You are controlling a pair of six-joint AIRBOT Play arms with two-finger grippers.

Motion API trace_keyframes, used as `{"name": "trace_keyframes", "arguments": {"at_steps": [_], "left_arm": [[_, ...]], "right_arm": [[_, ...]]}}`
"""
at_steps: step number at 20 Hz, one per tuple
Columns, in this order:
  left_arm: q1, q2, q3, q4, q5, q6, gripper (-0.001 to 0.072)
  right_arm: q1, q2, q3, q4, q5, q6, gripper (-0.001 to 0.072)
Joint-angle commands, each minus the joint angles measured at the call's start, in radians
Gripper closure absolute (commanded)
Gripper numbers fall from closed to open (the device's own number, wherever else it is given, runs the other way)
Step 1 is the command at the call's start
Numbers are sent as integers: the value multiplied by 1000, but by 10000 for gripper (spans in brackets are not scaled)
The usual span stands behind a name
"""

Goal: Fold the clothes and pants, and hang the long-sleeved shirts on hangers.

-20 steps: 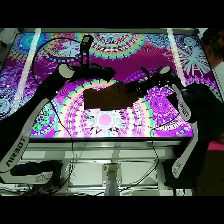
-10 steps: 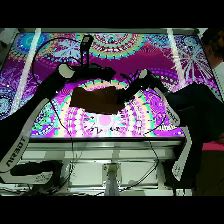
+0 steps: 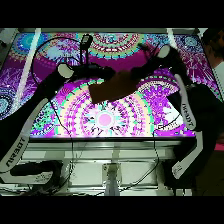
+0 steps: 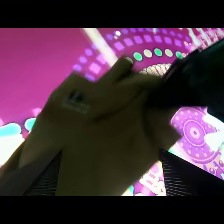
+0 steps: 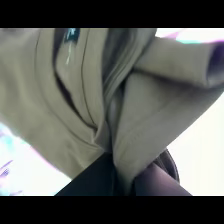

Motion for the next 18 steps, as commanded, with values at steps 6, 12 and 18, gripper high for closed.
{"name": "trace_keyframes", "arguments": {"at_steps": [6,12,18], "left_arm": [[2,1,1,0,-1,0,6],[46,17,1,0,-13,0,6],[114,80,1,1,-136,0,6]], "right_arm": [[-355,215,108,-296,157,129,699],[-664,325,92,-370,332,156,698],[-871,414,-40,-402,483,204,698]]}}
